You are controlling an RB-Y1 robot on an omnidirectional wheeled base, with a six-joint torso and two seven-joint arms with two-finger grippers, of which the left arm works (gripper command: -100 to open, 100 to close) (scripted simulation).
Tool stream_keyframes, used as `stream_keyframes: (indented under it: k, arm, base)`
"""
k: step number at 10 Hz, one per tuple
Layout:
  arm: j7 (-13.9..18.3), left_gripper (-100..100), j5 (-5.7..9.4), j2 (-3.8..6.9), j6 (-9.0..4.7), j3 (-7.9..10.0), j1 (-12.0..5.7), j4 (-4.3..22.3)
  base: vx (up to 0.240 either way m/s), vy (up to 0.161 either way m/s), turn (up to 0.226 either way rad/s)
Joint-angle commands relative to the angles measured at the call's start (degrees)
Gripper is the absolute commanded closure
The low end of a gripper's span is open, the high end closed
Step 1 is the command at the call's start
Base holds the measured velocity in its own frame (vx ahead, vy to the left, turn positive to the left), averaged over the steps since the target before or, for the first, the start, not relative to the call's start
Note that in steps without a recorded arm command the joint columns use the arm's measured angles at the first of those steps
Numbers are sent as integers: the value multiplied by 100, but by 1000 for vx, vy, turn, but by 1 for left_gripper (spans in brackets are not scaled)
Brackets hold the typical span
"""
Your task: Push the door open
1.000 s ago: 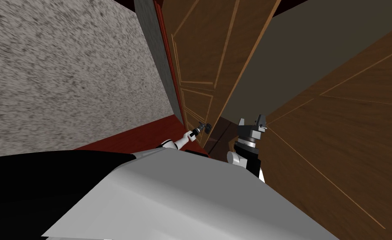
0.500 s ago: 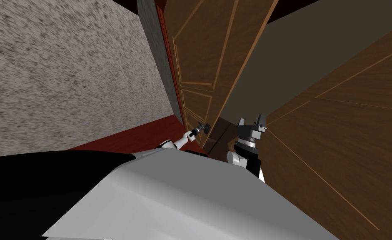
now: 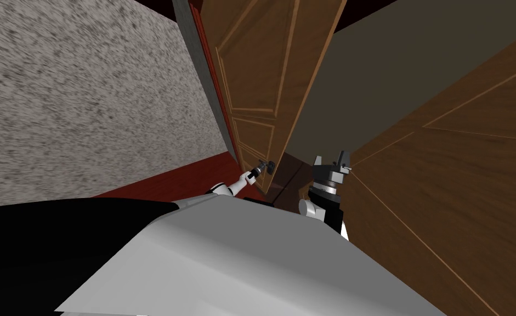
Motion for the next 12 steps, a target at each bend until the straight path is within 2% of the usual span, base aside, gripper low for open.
stream_keyframes:
  k: [1, 8, 12]
  arm:
    - [-90, 100, 33, 86, 58, 169, 31, -72]
    - [-332, 100, 136, 155, 108, 620, 23, -18]
    - [-443, 100, 184, 150, 131, 826, 20, 7]
  base:
    - [106, -163, 41]
    - [115, -149, 59]
    - [92, -100, 43]
